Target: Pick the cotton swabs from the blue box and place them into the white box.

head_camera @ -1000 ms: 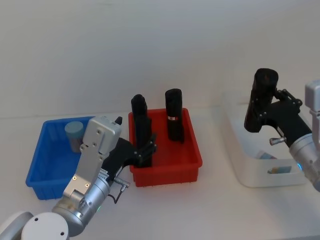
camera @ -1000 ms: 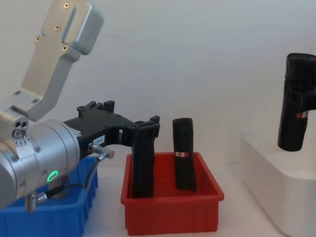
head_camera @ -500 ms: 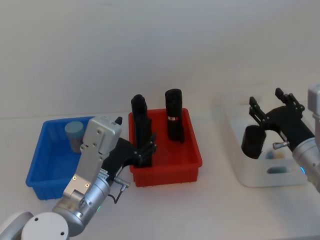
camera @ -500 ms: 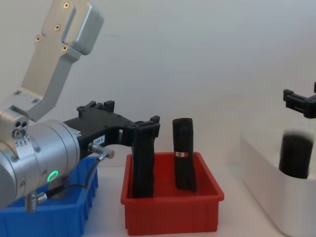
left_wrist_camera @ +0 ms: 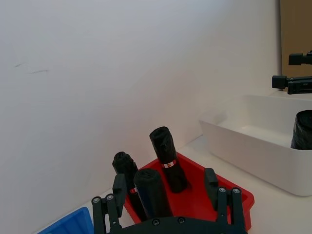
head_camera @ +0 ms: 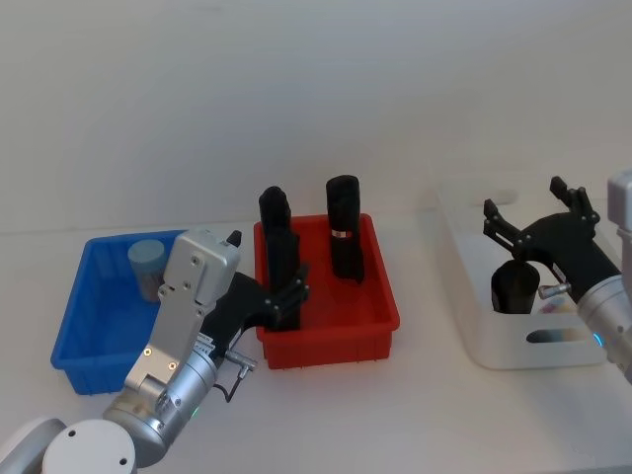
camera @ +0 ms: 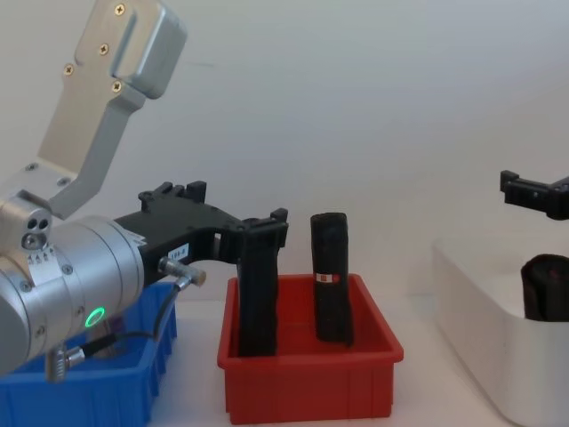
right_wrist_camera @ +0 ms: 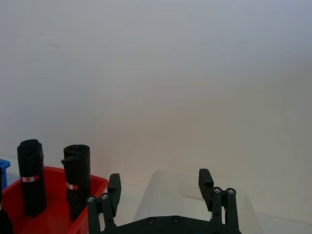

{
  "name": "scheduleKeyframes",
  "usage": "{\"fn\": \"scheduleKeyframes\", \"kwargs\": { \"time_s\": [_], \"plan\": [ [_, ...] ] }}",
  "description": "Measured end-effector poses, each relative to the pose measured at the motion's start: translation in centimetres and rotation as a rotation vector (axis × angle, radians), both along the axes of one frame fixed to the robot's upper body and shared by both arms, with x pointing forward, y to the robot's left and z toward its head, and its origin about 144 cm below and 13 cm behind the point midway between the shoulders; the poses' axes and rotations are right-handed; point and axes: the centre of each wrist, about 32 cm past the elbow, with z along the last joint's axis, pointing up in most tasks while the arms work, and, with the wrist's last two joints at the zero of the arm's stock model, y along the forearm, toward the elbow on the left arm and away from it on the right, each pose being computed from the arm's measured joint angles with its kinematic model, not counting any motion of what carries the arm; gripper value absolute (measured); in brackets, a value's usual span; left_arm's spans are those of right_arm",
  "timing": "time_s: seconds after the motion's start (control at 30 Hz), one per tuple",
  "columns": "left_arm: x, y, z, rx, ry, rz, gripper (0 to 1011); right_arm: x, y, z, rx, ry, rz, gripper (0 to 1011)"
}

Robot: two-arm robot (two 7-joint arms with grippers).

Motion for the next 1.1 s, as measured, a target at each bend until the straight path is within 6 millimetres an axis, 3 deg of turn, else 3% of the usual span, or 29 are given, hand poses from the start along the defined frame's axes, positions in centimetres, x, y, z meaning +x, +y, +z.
{"fn": "scheduleKeyframes", "kwargs": {
  "time_s": [1.1],
  "plan": [
    [0.00,0.00,0.00,0.000,0.000,0.000,1004,-0.04,-0.05,-0.15,0.003,0.000,0.007,1002]
  ]
}}
